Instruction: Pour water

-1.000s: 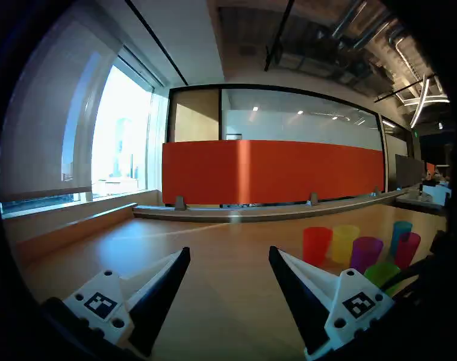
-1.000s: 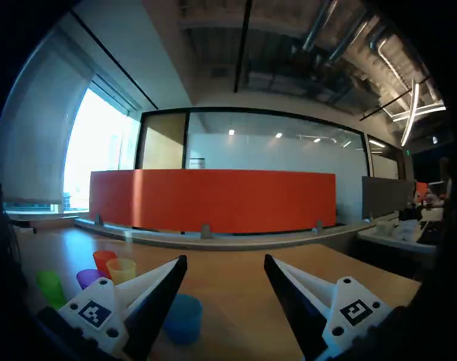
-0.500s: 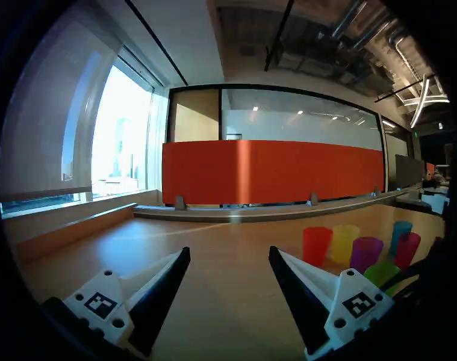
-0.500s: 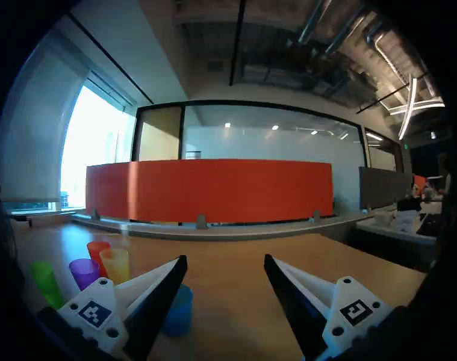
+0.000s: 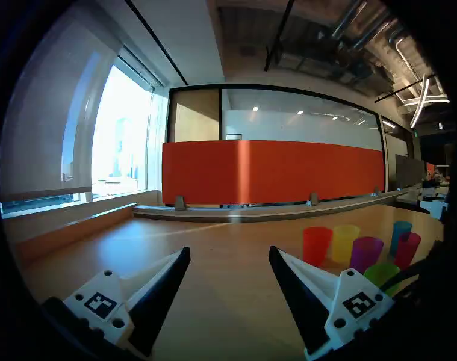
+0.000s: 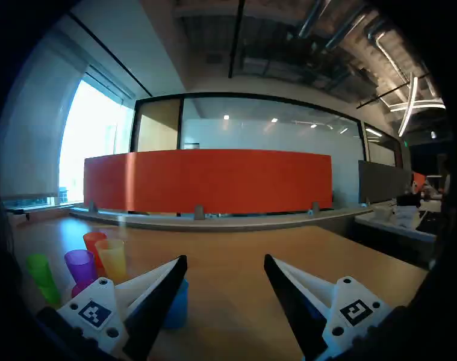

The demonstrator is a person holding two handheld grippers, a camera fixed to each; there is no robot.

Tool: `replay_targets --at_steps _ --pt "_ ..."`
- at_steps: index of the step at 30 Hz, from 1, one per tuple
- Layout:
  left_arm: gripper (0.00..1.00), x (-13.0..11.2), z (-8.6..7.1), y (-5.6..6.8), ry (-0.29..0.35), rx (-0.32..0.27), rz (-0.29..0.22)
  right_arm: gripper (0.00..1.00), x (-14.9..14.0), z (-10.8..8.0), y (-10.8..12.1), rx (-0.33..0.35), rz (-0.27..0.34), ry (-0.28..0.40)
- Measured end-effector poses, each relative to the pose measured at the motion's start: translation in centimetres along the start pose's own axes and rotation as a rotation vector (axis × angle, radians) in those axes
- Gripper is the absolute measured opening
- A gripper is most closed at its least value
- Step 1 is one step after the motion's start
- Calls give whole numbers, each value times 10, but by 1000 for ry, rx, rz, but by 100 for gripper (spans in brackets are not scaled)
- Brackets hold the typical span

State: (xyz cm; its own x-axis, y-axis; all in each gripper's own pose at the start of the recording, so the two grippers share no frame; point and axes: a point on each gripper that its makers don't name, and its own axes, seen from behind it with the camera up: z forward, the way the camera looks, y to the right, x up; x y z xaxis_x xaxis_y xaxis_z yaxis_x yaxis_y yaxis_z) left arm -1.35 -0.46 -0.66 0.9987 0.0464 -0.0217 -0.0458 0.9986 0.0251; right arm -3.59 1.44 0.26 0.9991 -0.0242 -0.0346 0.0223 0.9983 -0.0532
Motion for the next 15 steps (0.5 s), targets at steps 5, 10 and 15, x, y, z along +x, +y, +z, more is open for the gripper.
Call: replay_targets --at_steps 5,10,15 --pt "97 0 0 0 0 0 0 99 0 0 -1 5 1 -3" --pt "97 0 0 0 0 0 0 99 1 0 -1 5 1 -3" --pt "97 0 0 0 0 0 0 99 1 0 -1 6 1 -3"
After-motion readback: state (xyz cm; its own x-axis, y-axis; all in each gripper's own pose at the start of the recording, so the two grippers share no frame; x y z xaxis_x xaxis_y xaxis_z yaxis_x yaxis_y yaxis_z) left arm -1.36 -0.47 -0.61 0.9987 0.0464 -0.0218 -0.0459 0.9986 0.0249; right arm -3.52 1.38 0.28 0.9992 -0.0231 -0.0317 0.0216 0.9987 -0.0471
